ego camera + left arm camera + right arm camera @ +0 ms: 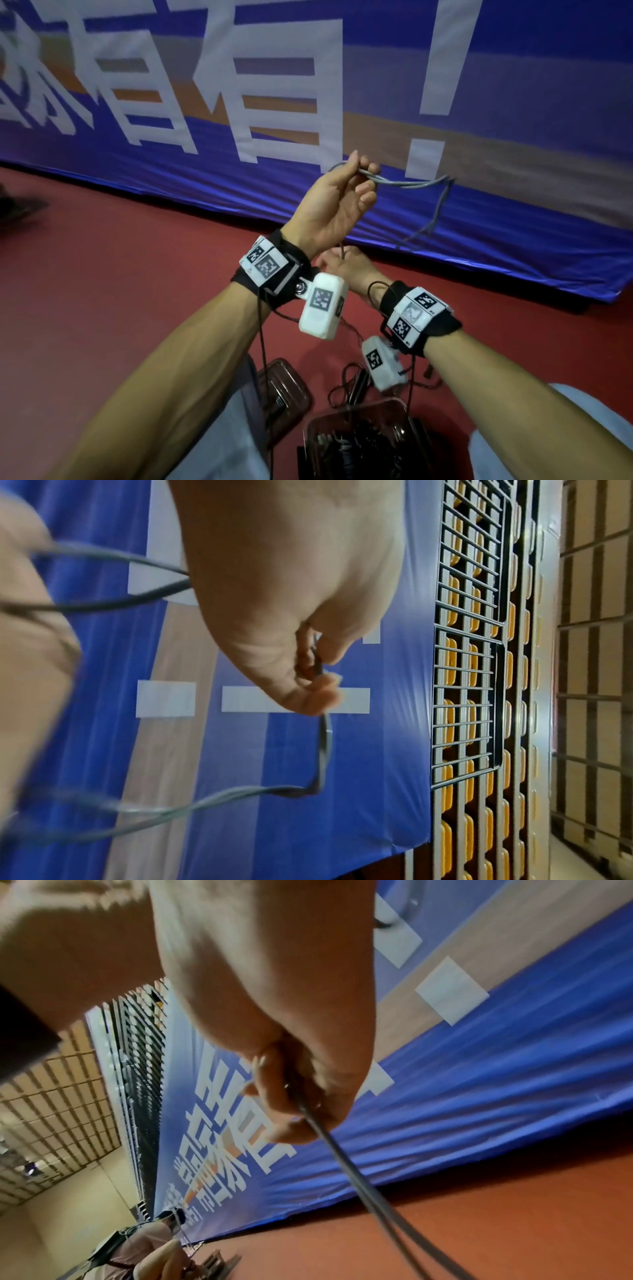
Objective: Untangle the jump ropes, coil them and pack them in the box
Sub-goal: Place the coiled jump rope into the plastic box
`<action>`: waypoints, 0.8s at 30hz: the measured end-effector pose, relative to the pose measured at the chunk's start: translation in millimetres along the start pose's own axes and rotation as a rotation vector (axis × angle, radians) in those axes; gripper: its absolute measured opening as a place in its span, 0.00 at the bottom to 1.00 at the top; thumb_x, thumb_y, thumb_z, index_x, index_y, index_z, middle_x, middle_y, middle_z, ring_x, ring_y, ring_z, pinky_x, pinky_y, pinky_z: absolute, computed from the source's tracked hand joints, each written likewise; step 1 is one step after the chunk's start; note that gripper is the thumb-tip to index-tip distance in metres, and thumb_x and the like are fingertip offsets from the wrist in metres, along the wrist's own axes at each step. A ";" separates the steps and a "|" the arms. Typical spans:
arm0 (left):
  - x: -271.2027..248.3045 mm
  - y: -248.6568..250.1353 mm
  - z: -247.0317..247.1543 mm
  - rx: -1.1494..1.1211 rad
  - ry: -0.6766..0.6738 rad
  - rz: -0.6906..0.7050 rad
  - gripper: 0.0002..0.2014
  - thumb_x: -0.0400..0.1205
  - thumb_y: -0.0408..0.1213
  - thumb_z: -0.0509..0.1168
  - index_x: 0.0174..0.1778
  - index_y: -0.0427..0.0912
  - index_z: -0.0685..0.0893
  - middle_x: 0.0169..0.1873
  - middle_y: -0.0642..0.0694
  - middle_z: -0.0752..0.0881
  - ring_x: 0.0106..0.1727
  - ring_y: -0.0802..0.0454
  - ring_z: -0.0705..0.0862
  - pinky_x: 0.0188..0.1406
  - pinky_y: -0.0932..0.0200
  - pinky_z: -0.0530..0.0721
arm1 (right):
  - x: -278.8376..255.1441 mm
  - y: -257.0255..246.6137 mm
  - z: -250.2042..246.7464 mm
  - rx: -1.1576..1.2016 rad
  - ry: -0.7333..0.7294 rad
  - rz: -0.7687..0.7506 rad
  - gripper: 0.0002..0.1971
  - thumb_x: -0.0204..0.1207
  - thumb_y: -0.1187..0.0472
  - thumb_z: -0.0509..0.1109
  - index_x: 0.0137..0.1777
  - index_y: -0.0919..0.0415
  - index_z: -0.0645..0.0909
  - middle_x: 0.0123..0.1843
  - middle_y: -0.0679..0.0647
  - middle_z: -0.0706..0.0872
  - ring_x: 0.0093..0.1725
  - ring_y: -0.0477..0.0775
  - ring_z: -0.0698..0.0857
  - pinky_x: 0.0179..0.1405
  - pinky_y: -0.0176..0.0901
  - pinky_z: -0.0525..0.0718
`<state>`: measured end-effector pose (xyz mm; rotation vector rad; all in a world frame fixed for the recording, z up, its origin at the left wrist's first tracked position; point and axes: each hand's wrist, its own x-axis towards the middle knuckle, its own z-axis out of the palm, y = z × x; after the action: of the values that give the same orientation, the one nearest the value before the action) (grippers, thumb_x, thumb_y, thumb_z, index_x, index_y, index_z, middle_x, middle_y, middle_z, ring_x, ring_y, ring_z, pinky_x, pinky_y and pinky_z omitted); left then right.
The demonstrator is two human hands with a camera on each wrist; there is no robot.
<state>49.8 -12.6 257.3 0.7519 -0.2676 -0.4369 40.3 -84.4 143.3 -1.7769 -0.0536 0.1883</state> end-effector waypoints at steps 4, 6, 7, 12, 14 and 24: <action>4.7 1.5 -18.0 0.246 0.185 -0.039 0.19 0.92 0.45 0.52 0.62 0.34 0.79 0.49 0.39 0.87 0.31 0.55 0.78 0.26 0.66 0.79 | 6.5 -15.2 -29.9 0.252 0.069 0.070 0.19 0.93 0.53 0.57 0.38 0.57 0.73 0.26 0.53 0.66 0.16 0.44 0.64 0.14 0.31 0.62; 3.6 -0.9 -30.5 0.373 0.263 -0.038 0.17 0.91 0.44 0.55 0.51 0.35 0.82 0.37 0.43 0.84 0.29 0.55 0.77 0.24 0.65 0.76 | 6.1 -22.3 -51.2 0.431 0.057 0.080 0.17 0.90 0.53 0.64 0.38 0.54 0.71 0.25 0.50 0.62 0.14 0.41 0.59 0.14 0.29 0.55; 2.5 -2.4 -36.0 0.456 0.296 -0.035 0.13 0.88 0.41 0.59 0.45 0.36 0.82 0.32 0.45 0.81 0.27 0.55 0.77 0.24 0.64 0.75 | 4.8 -24.7 -61.3 0.503 0.046 0.090 0.18 0.89 0.52 0.67 0.36 0.52 0.70 0.23 0.48 0.60 0.14 0.41 0.57 0.13 0.29 0.53; -12.9 -24.9 -57.4 1.184 0.039 -0.255 0.30 0.68 0.43 0.78 0.66 0.44 0.80 0.57 0.47 0.89 0.47 0.54 0.84 0.46 0.57 0.80 | -5.8 -42.8 -89.9 0.795 -0.071 0.112 0.26 0.89 0.47 0.63 0.30 0.49 0.58 0.20 0.44 0.55 0.14 0.43 0.55 0.10 0.36 0.54; -20.9 -44.4 -58.8 1.325 -0.211 -0.394 0.26 0.77 0.45 0.78 0.70 0.50 0.79 0.59 0.50 0.88 0.47 0.54 0.82 0.45 0.58 0.81 | -9.7 -53.6 -93.8 0.873 -0.103 0.055 0.26 0.89 0.47 0.63 0.31 0.49 0.57 0.20 0.44 0.55 0.14 0.43 0.55 0.11 0.35 0.54; -13.8 -48.4 -25.1 0.713 -0.121 -0.153 0.20 0.92 0.49 0.53 0.35 0.46 0.70 0.26 0.47 0.69 0.23 0.56 0.59 0.19 0.65 0.60 | -40.7 -48.0 -118.5 0.395 -0.218 -0.006 0.48 0.61 0.26 0.78 0.70 0.64 0.81 0.59 0.55 0.91 0.61 0.49 0.89 0.66 0.47 0.84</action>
<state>33.6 -22.4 204.3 1.4520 -0.4926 -0.5386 21.9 -194.3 218.0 -1.3572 -0.1673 0.3626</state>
